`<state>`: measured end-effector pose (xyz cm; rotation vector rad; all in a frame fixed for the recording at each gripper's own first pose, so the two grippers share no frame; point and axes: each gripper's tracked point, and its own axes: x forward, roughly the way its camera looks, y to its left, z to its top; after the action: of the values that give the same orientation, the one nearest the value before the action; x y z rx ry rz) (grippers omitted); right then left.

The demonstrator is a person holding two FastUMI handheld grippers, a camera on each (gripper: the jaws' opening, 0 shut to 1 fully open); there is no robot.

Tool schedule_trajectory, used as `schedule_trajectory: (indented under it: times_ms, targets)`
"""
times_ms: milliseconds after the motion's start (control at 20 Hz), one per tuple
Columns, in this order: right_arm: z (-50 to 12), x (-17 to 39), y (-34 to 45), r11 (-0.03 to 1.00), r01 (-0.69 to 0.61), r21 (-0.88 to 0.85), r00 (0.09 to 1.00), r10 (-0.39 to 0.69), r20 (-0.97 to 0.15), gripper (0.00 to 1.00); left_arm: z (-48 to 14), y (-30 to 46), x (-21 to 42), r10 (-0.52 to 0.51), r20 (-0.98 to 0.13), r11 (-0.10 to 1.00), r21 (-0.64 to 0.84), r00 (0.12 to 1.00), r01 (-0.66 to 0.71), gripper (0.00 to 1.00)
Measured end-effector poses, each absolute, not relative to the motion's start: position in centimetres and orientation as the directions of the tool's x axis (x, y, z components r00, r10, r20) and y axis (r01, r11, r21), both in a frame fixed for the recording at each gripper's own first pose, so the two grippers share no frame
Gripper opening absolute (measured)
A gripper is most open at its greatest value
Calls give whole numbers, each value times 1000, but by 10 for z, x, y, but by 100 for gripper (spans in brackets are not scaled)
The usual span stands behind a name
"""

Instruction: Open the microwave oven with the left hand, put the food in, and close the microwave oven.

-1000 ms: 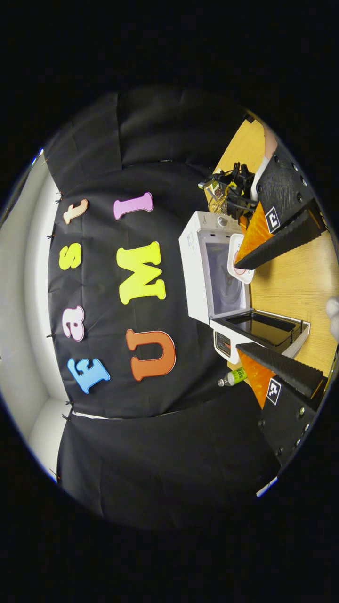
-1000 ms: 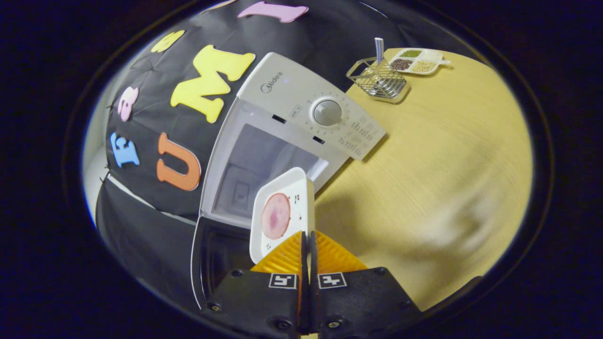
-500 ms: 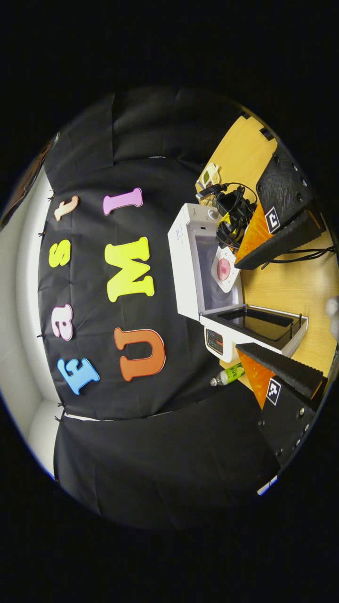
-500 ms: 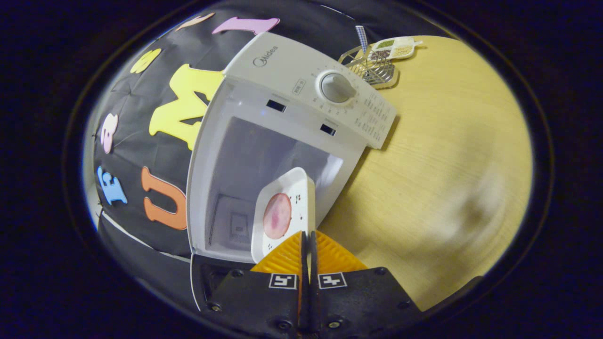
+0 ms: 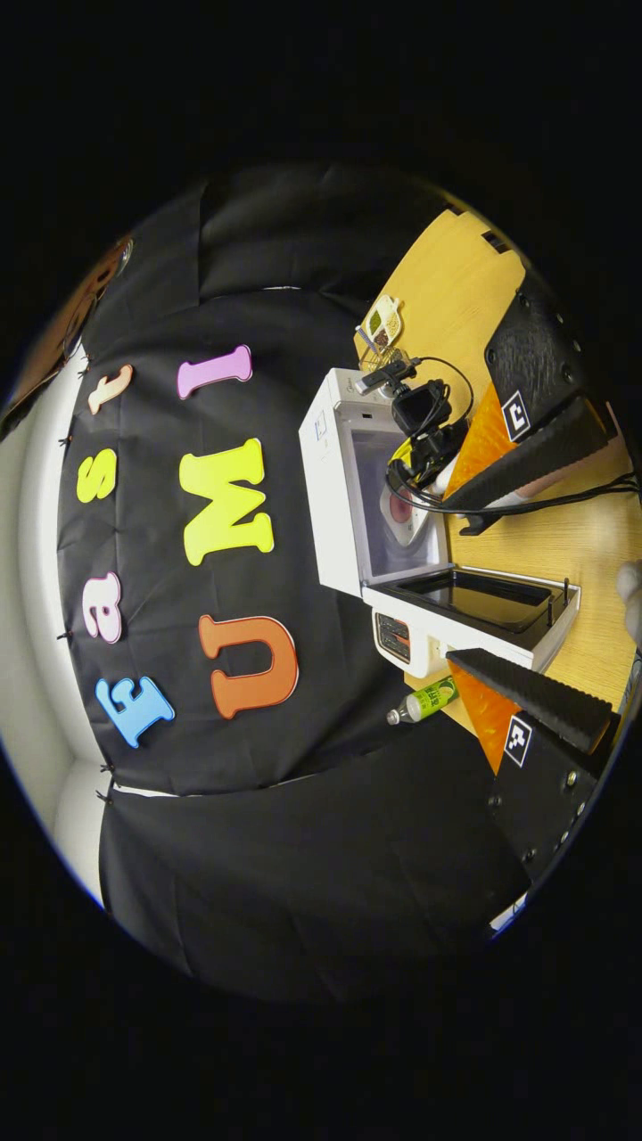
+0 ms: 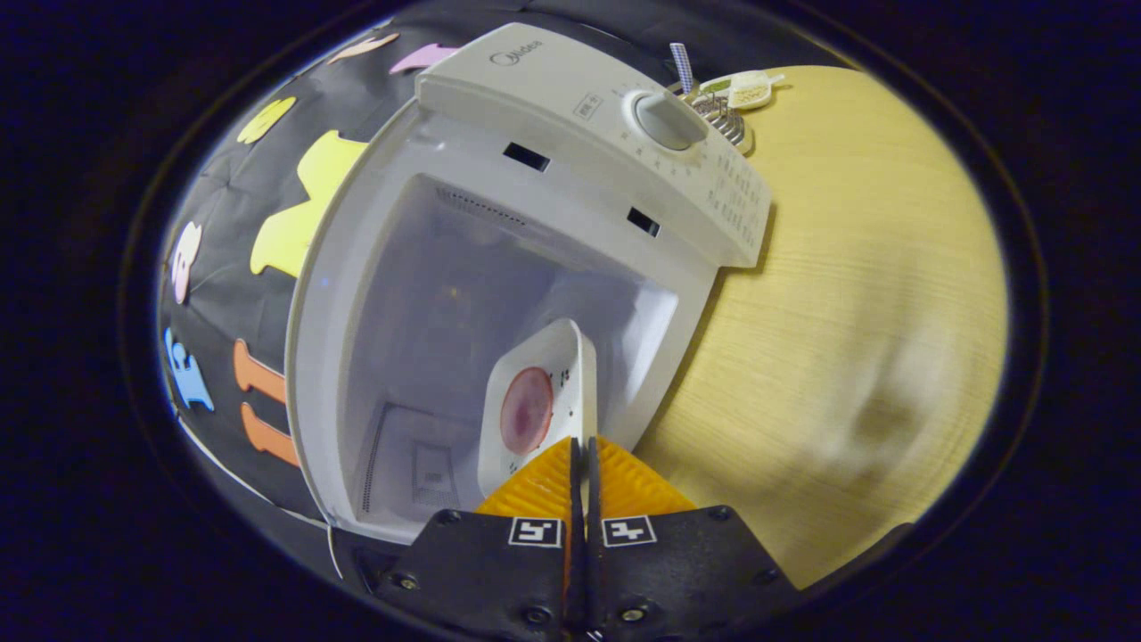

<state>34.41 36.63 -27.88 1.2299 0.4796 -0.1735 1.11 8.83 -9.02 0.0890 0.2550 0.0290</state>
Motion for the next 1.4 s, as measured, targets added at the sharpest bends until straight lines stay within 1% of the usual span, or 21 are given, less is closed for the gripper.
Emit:
schedule_trajectory:
  times_ms: [150, 250, 300, 400, 500, 550, 600, 650, 700, 750, 850, 950, 1050, 1200, 1250, 1300, 1350, 1400]
  targets:
    - [-284, 362, 380, 348, 380, 857, 886, 129, -446, 4, -91, 90, 9, 43, -248, 994, 103, 968, -18, 95]
    - [-289, 369, 382, 349, 402, 847, 879, 112, -463, 4, -92, 92, 7, 49, -248, 994, 104, 968, -23, 95]
    - [-287, 375, 383, 345, 398, 850, 885, 98, -454, 4, -93, 92, 5, 50, -249, 995, 101, 967, -25, 95]
    - [-284, 381, 391, 375, 386, 843, 886, 105, -452, 6, -92, 93, 4, 58, -245, 994, 106, 968, -32, 95]
    - [-284, 387, 396, 377, 341, 861, 897, 145, -419, 9, -94, 94, 0, 60, -251, 994, 105, 966, -35, 95]
    - [-277, 386, 397, 362, 315, 877, 903, 168, -394, 16, -95, 93, -2, 54, -247, 994, 101, 968, -30, 95]
    - [-269, 384, 392, 350, 298, 888, 911, 174, -374, 25, -94, 91, -4, 49, -241, 995, 96, 969, -27, 95]
    - [-262, 380, 383, 361, 283, 889, 922, 152, -355, 43, -95, 93, -5, 54, -242, 995, 94, 969, -32, 95]
    - [-255, 377, 372, 388, 271, 881, 933, 122, -340, 46, -97, 94, -6, 57, -244, 995, 90, 968, -36, 95]
    - [-245, 370, 358, 431, 250, 867, 940, 106, -324, 77, -95, 95, -6, 63, -238, 995, 86, 969, -43, 95]
    - [-233, 356, 343, 500, 222, 837, 943, 109, -315, 98, -90, 101, -6, 75, -222, 995, 78, 972, -59, 95]
    - [-222, 335, 324, 569, 200, 798, 942, 111, -315, 98, -84, 109, -6, 91, -199, 994, 82, 976, -76, 95]
    - [-200, 312, 305, 651, 142, 745, 948, 128, -292, 98, -74, 119, -5, 108, -169, 991, 96, 980, -92, 95]
    - [-163, 269, 270, 781, 44, 623, 952, 156, -262, 99, -57, 142, -3, 143, -114, 985, 108, 983, -131, 95]
    - [-152, 253, 259, 809, 10, 587, 951, 174, -255, 89, -54, 150, -3, 155, -99, 984, 108, 983, -144, 95]
    - [-141, 236, 252, 838, -27, 545, 949, 193, -250, 89, -54, 157, -2, 166, -90, 982, 109, 982, -156, 95]
    - [-144, 213, 244, 862, -57, 504, 943, 212, -257, 100, -55, 164, -1, 176, -85, 980, 109, 981, -166, 95]
    - [-138, 197, 235, 881, -81, 465, 938, 225, -264, 90, -55, 171, -1, 185, -80, 979, 108, 980, -176, 95]
